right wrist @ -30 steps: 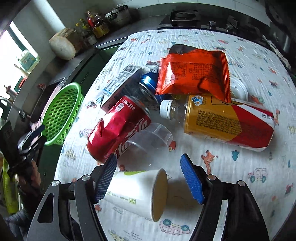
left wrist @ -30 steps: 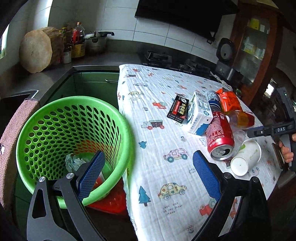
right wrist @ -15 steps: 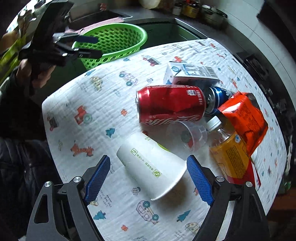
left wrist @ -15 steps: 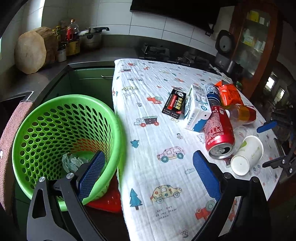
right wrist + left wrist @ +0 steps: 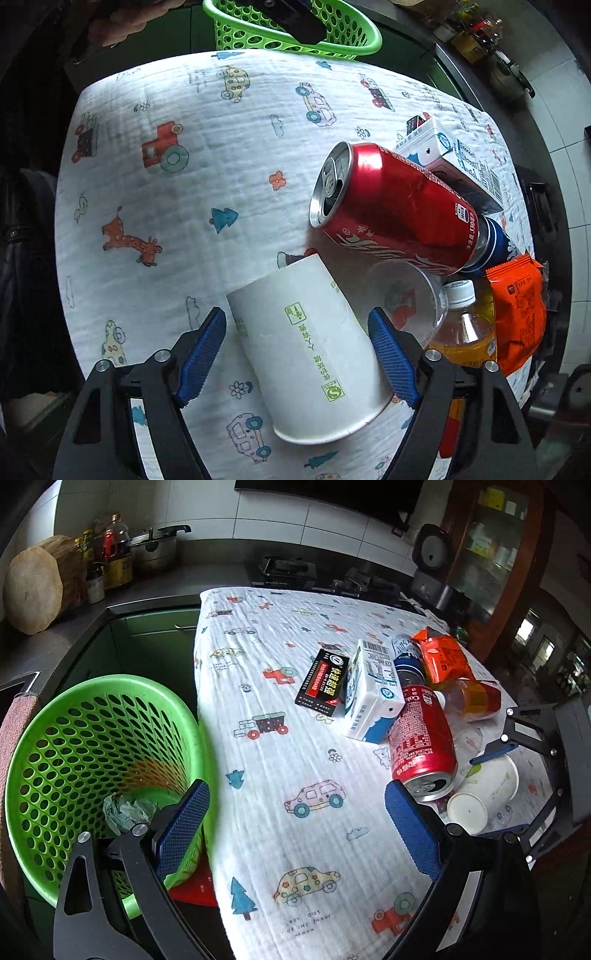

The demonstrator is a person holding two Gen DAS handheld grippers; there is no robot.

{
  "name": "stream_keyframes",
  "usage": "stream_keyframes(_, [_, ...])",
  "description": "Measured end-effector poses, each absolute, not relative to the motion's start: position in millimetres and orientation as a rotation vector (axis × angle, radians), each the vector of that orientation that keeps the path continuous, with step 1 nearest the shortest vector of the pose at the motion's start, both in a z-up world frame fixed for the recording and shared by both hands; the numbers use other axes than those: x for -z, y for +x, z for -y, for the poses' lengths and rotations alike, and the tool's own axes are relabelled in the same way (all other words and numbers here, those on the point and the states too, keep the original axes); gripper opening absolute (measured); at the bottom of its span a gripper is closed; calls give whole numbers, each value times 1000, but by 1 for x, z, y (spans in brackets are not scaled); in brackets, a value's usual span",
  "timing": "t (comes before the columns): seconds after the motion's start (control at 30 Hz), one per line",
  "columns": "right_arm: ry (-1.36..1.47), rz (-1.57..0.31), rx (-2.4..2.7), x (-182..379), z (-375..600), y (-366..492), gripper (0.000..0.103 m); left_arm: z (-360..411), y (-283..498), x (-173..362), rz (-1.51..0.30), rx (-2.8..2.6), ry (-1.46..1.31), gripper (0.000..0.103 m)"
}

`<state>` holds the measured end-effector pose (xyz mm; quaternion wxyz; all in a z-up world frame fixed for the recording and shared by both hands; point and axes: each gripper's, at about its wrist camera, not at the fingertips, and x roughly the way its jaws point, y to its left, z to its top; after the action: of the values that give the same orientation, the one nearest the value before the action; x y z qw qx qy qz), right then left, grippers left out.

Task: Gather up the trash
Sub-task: 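Grasp the red Coca-Cola can with the left gripper while the right gripper grasps the white paper cup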

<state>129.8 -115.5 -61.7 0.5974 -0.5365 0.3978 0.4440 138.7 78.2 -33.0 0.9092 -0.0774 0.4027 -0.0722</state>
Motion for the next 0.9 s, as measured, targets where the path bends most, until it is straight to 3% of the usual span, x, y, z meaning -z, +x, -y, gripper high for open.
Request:
stream_keyframes(0.03, [-1256, -917, -1012, 63, 118, 130, 67, -74, 141, 32, -835, 170, -162, 94])
stream_keyframes(0.1, [-1220, -928, -999, 62, 124, 132, 66, -64, 144, 30, -836, 215, -153, 94])
stream_keyframes(0.77, [-662, -1087, -770, 37, 191, 138, 65, 46, 211, 50, -963, 444, -51, 93])
stream_keyframes(0.9, [-586, -1104, -733, 37, 203, 138, 65, 50, 215, 56, -974, 417, -32, 81])
